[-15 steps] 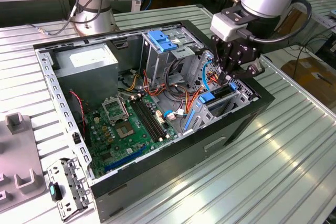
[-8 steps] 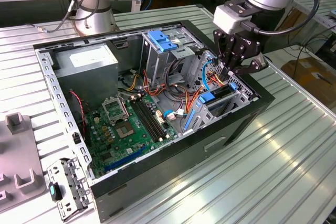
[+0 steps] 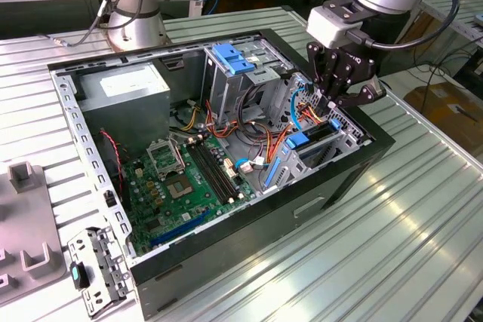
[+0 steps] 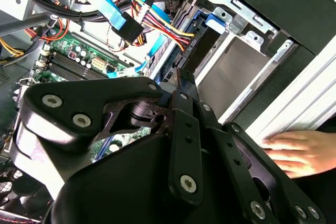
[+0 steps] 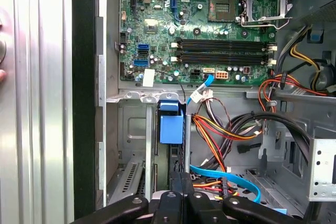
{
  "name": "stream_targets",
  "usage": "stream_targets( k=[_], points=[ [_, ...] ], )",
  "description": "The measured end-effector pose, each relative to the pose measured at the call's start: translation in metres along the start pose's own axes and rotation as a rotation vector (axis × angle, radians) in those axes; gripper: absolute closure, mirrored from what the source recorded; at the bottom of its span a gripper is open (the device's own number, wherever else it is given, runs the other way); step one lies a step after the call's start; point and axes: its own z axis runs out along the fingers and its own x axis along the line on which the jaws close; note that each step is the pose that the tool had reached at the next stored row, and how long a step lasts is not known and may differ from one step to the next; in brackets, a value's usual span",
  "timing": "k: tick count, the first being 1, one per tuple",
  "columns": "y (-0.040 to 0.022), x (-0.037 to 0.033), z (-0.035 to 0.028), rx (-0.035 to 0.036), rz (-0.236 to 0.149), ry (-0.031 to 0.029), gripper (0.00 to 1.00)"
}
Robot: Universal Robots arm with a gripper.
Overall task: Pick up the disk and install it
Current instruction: 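Insert the second disk wire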
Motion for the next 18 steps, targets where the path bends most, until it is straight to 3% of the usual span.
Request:
stream_targets(
  k=[5, 12, 14, 16, 18],
  points=[
    [0.0, 0.0, -0.0005, 0.0, 0.0, 0.0005, 0.89],
    [-0.0011, -0.0032, -0.0138, -0.0005, 0.0, 0.0064, 0.89],
    [-0.0013, -0.004, -0.0155, -0.0014, 0.0, 0.0116, 0.89],
    [-0.0021, -0.0047, -0.0157, -0.0054, 0.0, 0.0243, 0.89],
    [-0.0031, -0.0062, -0.0158, -0.0103, -0.002, 0.0428, 0.89]
  ],
)
